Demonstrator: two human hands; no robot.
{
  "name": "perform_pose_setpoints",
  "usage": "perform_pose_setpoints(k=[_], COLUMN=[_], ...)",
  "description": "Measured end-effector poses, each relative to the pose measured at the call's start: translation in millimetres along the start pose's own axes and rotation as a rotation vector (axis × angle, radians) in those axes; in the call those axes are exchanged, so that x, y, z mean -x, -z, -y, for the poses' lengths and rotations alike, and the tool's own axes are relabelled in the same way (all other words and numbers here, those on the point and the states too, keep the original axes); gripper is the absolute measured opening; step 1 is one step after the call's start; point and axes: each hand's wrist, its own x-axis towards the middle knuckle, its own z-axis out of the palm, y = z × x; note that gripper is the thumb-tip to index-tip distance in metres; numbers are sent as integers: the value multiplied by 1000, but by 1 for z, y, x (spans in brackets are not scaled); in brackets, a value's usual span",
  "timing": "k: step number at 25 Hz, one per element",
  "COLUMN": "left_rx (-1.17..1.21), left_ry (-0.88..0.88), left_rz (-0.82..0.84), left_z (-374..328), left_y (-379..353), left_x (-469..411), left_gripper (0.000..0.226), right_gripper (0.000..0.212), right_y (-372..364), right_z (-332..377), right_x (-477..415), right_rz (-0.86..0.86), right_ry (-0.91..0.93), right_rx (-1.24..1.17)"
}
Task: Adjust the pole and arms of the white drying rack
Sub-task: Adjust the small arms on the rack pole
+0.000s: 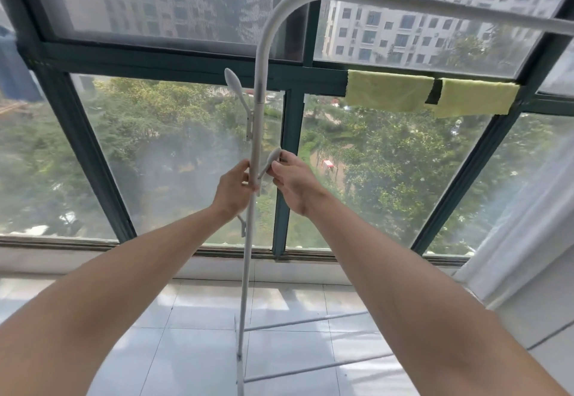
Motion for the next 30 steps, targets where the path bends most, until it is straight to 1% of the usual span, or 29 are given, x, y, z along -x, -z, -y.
perform_pose_setpoints(k=[6,11,16,19,23,27,30], left_rx=[-3,-20,-2,-32,-44,-48,-40], left_ry=[0,-16,10,2,-20,-38,-35], left_rz=[36,40,58,53,60,61,69], left_z=[11,20,28,33,34,31,39], left_y=[-2,-8,-16,-23,-27,-27,-29], left_x=[-75,-119,-162,-189,-221,-257,-264], left_gripper=[32,37,36,37,33,39,39], right_gripper=[23,16,31,32,36,36,36], right_y=[3,5,14,20,32,38,40], right_z=[10,10,7,8,16,27,24], right_x=[-71,-119,-165,-192,-224,-253,-264], right_rz=[-23,-55,-91,-102,-88,-71,-87], right_ry=[0,-6,-12,-14,-12,-5,-37], right_rx=[-26,-51,-76,-78,-66,-53,-41])
